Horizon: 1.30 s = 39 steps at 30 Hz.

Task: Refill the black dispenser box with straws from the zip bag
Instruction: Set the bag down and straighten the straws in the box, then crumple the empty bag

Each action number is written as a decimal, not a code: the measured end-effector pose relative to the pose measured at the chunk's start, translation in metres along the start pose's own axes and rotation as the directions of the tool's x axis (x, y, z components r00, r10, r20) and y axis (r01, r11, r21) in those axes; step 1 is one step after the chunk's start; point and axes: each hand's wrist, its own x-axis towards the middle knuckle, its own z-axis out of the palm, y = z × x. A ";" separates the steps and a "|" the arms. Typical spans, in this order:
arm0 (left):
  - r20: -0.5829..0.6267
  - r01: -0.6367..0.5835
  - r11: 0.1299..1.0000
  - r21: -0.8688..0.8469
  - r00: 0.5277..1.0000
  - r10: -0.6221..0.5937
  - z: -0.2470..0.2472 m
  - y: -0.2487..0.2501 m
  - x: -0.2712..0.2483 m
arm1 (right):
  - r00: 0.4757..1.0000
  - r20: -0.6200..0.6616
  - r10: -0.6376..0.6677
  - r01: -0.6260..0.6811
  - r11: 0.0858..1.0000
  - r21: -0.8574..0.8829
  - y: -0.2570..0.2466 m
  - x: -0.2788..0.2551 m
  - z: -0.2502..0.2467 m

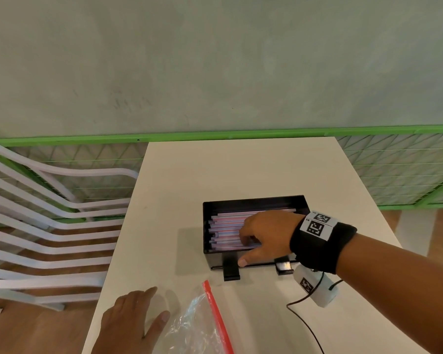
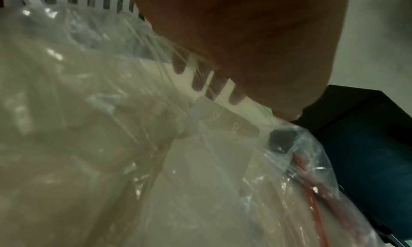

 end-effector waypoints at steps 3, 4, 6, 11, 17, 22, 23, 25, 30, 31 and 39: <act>0.005 -0.017 1.000 0.002 1.000 0.017 -0.003 -0.002 -0.003 | 0.999 -0.051 0.003 0.001 0.997 0.078 0.001 -0.004 0.004; 0.015 -0.013 1.000 -0.006 1.000 0.013 -0.003 -0.003 -0.003 | 0.999 -0.051 -0.005 0.009 0.997 0.081 0.000 -0.006 0.005; 0.030 -0.018 1.000 -0.016 0.999 0.019 -0.002 -0.004 -0.004 | 1.000 -0.017 -0.009 0.010 0.998 0.059 -0.001 -0.010 0.009; 0.080 -0.018 1.000 -0.014 0.997 0.019 -0.003 -0.004 -0.006 | 0.995 -0.052 0.084 -0.080 0.993 0.085 -0.004 -0.013 0.019; 0.075 -0.022 1.000 -0.016 0.997 0.023 -0.004 -0.001 -0.007 | 0.993 0.009 0.116 -0.117 0.989 0.096 -0.009 -0.015 0.018; 0.238 -0.086 0.975 -0.205 0.962 0.135 -0.024 0.004 -0.013 | 0.950 -0.303 0.077 -0.071 0.997 0.028 -0.023 -0.036 0.007; 0.286 -0.107 0.970 -0.217 0.943 0.168 -0.029 0.006 -0.015 | 0.922 -0.384 0.048 -0.037 0.999 0.037 -0.031 -0.047 0.007; 0.337 -0.167 0.948 -0.270 0.906 0.255 -0.040 0.014 -0.020 | 0.885 -0.466 0.003 0.049 0.994 0.100 -0.051 -0.069 0.015; 0.160 -0.344 0.793 -0.503 0.864 0.477 -0.097 0.063 -0.032 | 1.000 -0.028 -0.008 0.027 0.619 0.785 -0.102 -0.095 0.048; 0.106 -0.366 0.718 -0.592 0.848 0.520 -0.110 0.077 -0.036 | 0.995 -0.083 -0.060 0.102 0.505 0.857 -0.112 -0.092 0.055; -0.278 -0.485 0.374 -0.791 0.828 0.486 -0.141 0.134 -0.047 | 0.897 -0.404 0.177 0.391 0.104 0.914 -0.139 -0.111 0.021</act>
